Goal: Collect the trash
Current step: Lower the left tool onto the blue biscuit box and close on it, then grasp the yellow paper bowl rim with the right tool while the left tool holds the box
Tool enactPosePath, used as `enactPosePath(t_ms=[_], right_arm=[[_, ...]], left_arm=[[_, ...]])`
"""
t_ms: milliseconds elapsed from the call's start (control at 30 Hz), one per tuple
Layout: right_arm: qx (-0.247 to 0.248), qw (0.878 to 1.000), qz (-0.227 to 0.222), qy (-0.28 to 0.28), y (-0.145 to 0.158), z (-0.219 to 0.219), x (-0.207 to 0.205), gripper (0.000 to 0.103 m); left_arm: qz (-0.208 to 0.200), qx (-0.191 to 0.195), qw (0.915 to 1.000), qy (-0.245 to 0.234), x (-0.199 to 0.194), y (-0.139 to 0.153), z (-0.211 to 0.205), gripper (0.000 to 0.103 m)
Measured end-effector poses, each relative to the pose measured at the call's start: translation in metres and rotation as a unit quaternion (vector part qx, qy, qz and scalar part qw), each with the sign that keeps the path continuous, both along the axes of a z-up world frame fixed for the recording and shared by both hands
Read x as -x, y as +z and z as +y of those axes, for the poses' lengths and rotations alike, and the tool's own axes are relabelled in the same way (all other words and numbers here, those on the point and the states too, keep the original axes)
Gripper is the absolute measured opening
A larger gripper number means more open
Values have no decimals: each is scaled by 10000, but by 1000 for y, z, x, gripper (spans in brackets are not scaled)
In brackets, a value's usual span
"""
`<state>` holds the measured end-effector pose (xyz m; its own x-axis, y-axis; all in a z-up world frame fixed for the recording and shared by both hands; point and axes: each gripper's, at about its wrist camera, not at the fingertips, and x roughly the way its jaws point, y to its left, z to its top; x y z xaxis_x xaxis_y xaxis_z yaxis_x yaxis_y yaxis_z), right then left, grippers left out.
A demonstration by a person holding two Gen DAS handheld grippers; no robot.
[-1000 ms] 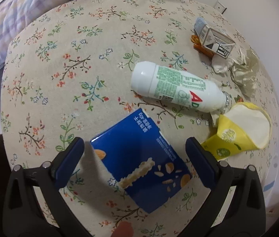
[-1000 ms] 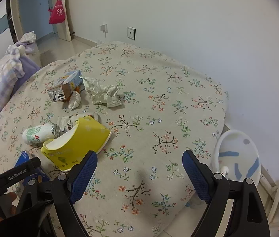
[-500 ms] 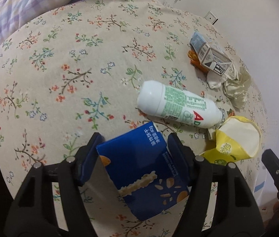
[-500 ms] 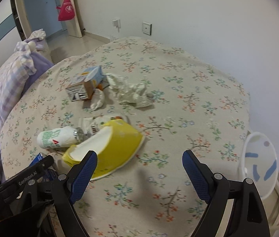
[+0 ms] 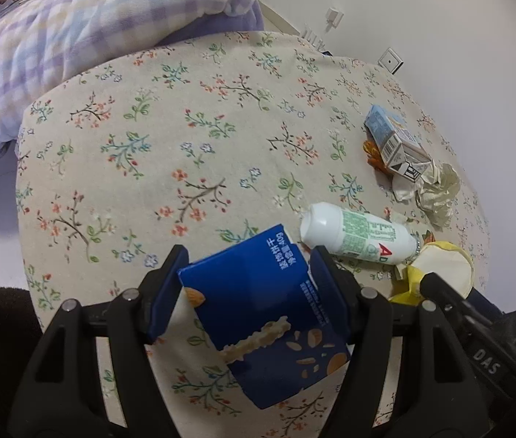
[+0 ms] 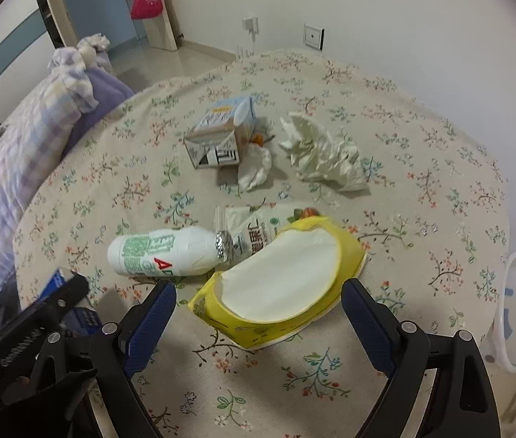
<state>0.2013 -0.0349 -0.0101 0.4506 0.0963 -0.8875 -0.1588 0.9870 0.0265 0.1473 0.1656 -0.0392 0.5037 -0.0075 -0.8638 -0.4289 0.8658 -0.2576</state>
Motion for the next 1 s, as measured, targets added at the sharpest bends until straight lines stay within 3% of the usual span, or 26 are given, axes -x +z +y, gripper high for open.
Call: enactPosePath(t_ms=[633, 700, 767, 800, 867, 1000], right_arm=[[270, 9996, -25, -76, -18, 15, -11, 92], [167, 9998, -54, -116, -17, 12, -12, 81], [2, 9999, 0, -114, -16, 9, -13, 56], [-64, 9999, 30, -98, -15, 7, -13, 50], [-60, 10000, -18, -46, -10, 6, -11, 42], [-140, 9998, -115, -45, -1, -1, -5, 38]], left_arm=[[-64, -80, 9999, 59, 12, 4, 14, 70], [-72, -72, 9999, 49, 13, 4, 13, 70], [-87, -64, 9999, 30, 13, 6, 12, 70], [-101, -61, 9999, 22, 14, 7, 11, 70], [-120, -58, 9999, 8, 14, 8, 8, 70], [-164, -41, 9999, -36, 14, 11, 4, 70]])
